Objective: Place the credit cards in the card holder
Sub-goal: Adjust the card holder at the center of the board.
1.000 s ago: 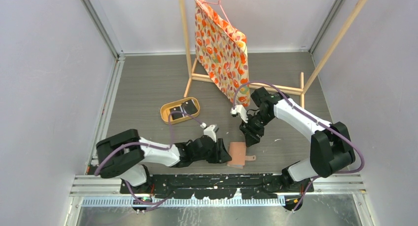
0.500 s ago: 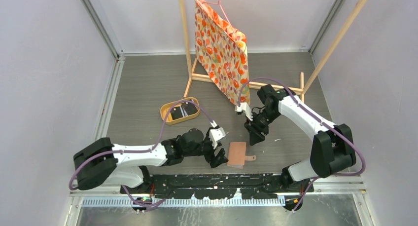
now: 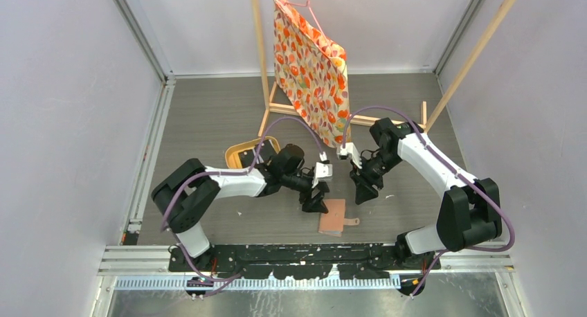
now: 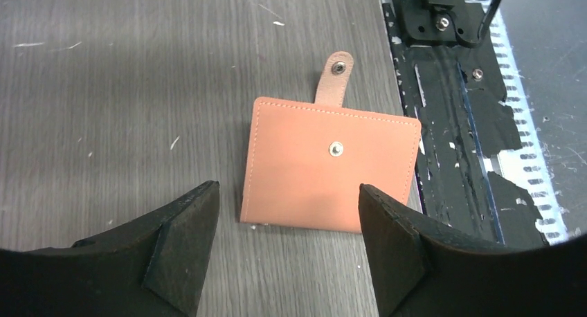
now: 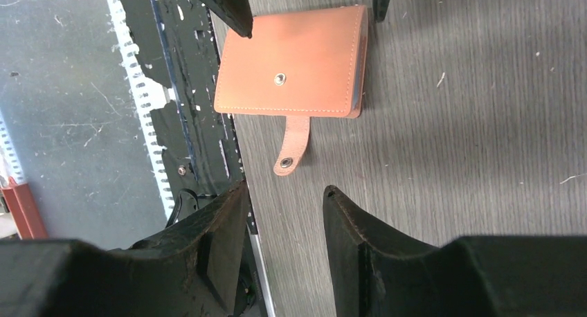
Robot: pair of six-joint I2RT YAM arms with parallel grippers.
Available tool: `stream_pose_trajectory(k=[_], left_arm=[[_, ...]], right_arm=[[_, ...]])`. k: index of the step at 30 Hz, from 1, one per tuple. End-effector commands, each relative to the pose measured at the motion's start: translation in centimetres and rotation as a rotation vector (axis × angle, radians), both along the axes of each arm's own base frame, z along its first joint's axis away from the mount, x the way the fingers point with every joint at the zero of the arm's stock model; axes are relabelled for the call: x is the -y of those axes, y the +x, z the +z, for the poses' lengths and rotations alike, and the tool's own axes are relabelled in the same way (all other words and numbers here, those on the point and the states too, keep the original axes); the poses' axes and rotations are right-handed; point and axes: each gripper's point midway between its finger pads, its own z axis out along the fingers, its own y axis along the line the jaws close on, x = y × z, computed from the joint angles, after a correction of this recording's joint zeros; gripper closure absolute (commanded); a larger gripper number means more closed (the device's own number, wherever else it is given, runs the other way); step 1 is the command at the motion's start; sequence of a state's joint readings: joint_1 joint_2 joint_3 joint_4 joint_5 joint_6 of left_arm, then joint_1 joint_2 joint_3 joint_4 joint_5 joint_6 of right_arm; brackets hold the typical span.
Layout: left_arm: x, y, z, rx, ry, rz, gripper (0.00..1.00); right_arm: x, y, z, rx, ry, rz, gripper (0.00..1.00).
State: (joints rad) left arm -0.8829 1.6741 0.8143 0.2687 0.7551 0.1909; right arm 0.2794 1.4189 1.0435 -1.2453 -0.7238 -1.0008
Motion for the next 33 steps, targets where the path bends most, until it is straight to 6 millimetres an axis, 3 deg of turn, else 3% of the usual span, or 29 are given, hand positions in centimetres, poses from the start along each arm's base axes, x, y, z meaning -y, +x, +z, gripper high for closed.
stream_pose_trajectory(k=[1, 11, 19, 21, 25, 30, 33], left_arm=[[0.6, -1.4, -0.2, -0.011, -0.037, -0.152, 0.26], [1.3, -0.3, -2.6, -0.001, 0.024, -0.182, 0.29], [1.5, 0.2, -3.4, -0.019, 0.021, -0.133, 0.32], [1.4, 0.3, -3.5, -0.032, 0.025, -0.105, 0.39], [1.2, 0.2, -4.0, -0.096, 0.045, -0.039, 0.74], [0.7, 0.3, -4.6, -0.109, 0.048, 0.024, 0.84], [0.1, 0.4, -4.6, -0.096, 0.058, 0.057, 0.98]], right_arm=[[-0.4, 0.0, 1.5, 0.040, 0.043, 0.030, 0.51], [-0.4, -0.2, 1.6, 0.030, 0.046, 0.041, 0.51], [-0.4, -0.3, 1.6, 0.028, 0.052, 0.042, 0.51], [-0.4, -0.2, 1.6, 0.026, 0.051, 0.041, 0.51], [-0.4, -0.2, 1.6, 0.025, 0.050, 0.040, 0.51], [-0.4, -0.3, 1.5, 0.018, 0.050, 0.041, 0.51], [-0.4, -0.3, 1.6, 0.019, 0.052, 0.039, 0.51]])
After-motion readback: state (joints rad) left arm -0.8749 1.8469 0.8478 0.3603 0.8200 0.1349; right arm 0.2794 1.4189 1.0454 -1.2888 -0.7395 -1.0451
